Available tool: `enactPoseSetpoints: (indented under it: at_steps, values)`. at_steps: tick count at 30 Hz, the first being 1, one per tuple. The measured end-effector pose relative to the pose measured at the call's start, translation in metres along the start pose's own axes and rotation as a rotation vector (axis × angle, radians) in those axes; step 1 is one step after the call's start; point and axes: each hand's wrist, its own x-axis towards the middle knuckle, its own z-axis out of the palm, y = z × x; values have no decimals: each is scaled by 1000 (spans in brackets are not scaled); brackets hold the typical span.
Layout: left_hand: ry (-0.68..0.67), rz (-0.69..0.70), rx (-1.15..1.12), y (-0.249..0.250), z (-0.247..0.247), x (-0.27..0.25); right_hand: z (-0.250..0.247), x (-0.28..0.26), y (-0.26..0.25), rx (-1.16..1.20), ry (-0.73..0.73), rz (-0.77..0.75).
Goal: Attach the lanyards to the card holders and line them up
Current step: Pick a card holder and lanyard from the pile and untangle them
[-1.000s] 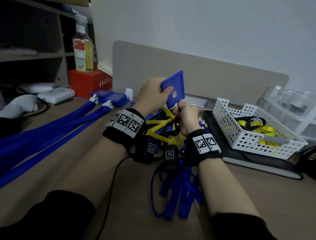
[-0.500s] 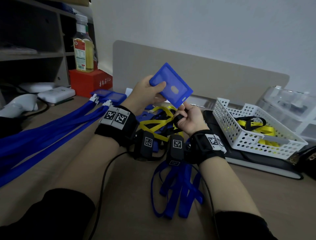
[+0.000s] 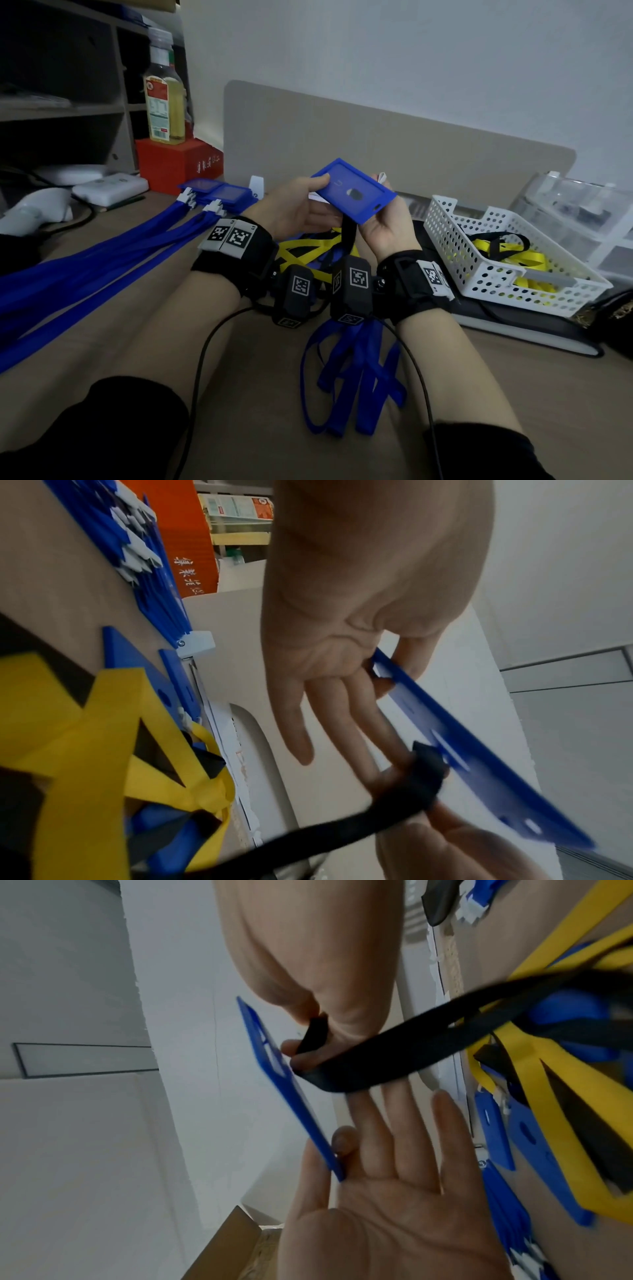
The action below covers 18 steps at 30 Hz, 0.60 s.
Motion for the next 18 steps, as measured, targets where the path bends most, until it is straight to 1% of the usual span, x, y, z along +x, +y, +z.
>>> enactPoseSetpoints:
  at_steps: [2, 4, 6, 8, 11, 12, 13, 15, 18]
  values:
    - [-11, -30, 31, 1, 1, -2, -4, 1, -2, -28, 44, -61]
    - [-43, -57, 40, 2, 2, -4, -10, 5, -2, -87, 47, -97]
    - [-80, -79, 30, 3, 3, -6, -15, 9, 0, -156, 39, -122]
    - [-120, -94, -15, 4, 4, -8, -19, 12, 1, -251, 68, -174]
    - [-139, -72, -139, 6, 5, -8, -21, 12, 3, -483, 132, -343]
    - [-128, -49, -185, 8, 5, -8, -20, 10, 5, -581, 141, -387]
    - [-114, -21, -232, 9, 5, -8, -18, 6, 7, -678, 147, -399]
    - [-73, 35, -312, 12, 5, -7, -18, 1, 14, -809, 106, -342]
    - [-25, 86, -387, 13, 4, -5, -12, -6, 24, -897, -19, -143]
